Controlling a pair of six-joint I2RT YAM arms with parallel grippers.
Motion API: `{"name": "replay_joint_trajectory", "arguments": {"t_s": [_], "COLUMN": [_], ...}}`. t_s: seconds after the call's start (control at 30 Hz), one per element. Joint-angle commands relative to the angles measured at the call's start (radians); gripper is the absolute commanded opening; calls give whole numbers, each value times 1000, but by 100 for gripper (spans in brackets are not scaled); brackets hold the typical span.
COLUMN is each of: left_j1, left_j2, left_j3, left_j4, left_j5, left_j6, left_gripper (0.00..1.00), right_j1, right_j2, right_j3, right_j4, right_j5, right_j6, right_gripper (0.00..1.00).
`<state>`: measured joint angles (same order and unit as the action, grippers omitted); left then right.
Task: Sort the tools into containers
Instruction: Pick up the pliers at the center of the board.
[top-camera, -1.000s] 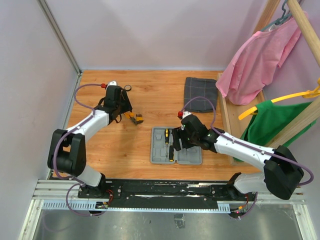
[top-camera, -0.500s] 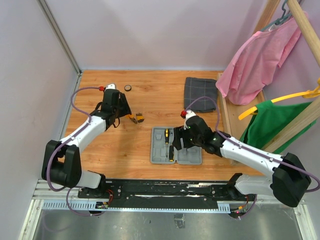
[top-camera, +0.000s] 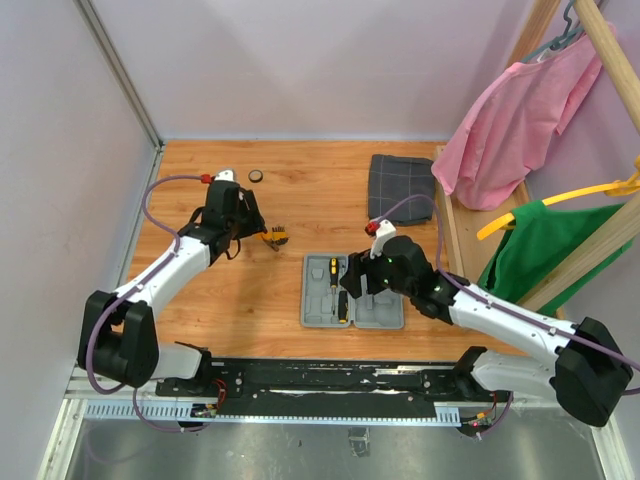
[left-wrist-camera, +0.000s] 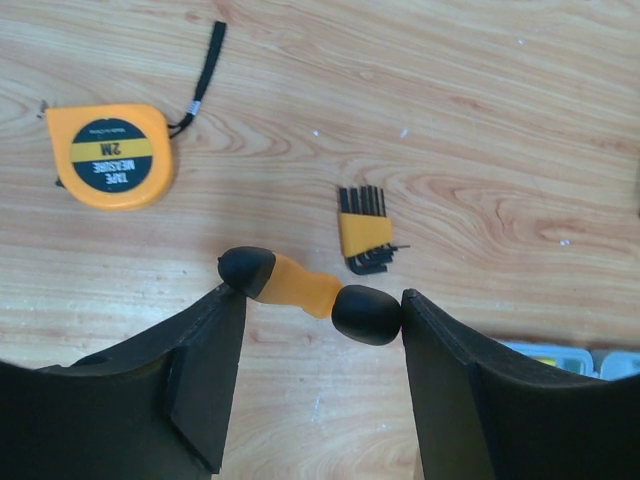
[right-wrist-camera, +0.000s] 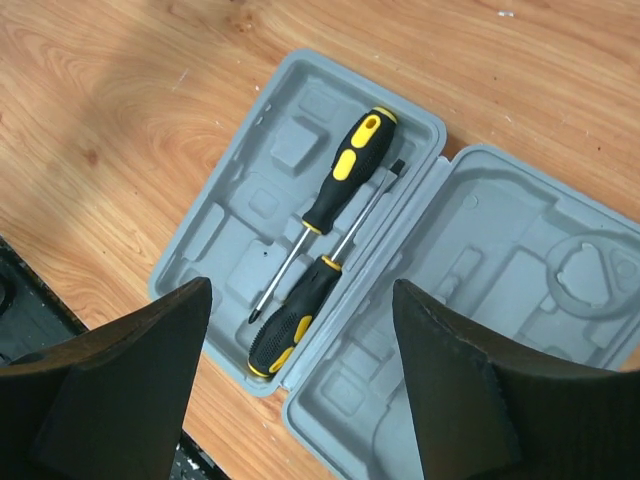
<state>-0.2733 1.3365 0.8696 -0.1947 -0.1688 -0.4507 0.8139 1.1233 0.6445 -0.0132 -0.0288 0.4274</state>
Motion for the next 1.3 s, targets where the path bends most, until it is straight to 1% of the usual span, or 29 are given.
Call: {"name": "replay_joint_trajectory", "arguments": {"t_s": [0.0,0.03,0.1,0.2,0.3,0.4,0.6,0.8,0.9,1.0,1.27], "left_j1": [-42,-51,-67,-87,-110,-138,-188,-277,-317,-351,-433], "left_j2": [-58,-64,-81,-109,-146,-186,-282,-331,-335,-327,-290], "left_j3": [11,11,8,2,-2,-1,-19,-7,4,12,58], "left_j4": [-2,-11,-25,-51,-75,-106,-143,-162,-163,-159,-136], "left_j5": [30,29,34,40,47,54,114,118,114,112,89], "left_j6": [13,13,11,9,9,9,-42,-103,-127,-152,-175], "left_gripper": [33,34,33,33,33,33,33,32,32,32,32], "right_j1": [5,4,5,5,5,5,5,4,6,10,26], "right_j2": [-56,-69,-84,-77,-58,-37,27,96,131,158,193], "right_j3": [-110,-136,-153,-113,-85,-85,-50,-21,6,34,31], "right_j4": [288,350,397,348,337,400,526,620,627,599,587], "right_j5": [-7,2,12,7,-77,-168,-280,-375,-412,-428,-422], "right_j6": [-47,-61,-114,-192,-280,-325,-335,-320,-303,-293,-282], "right_gripper": [75,75,75,76,76,76,76,77,76,72,67]}}
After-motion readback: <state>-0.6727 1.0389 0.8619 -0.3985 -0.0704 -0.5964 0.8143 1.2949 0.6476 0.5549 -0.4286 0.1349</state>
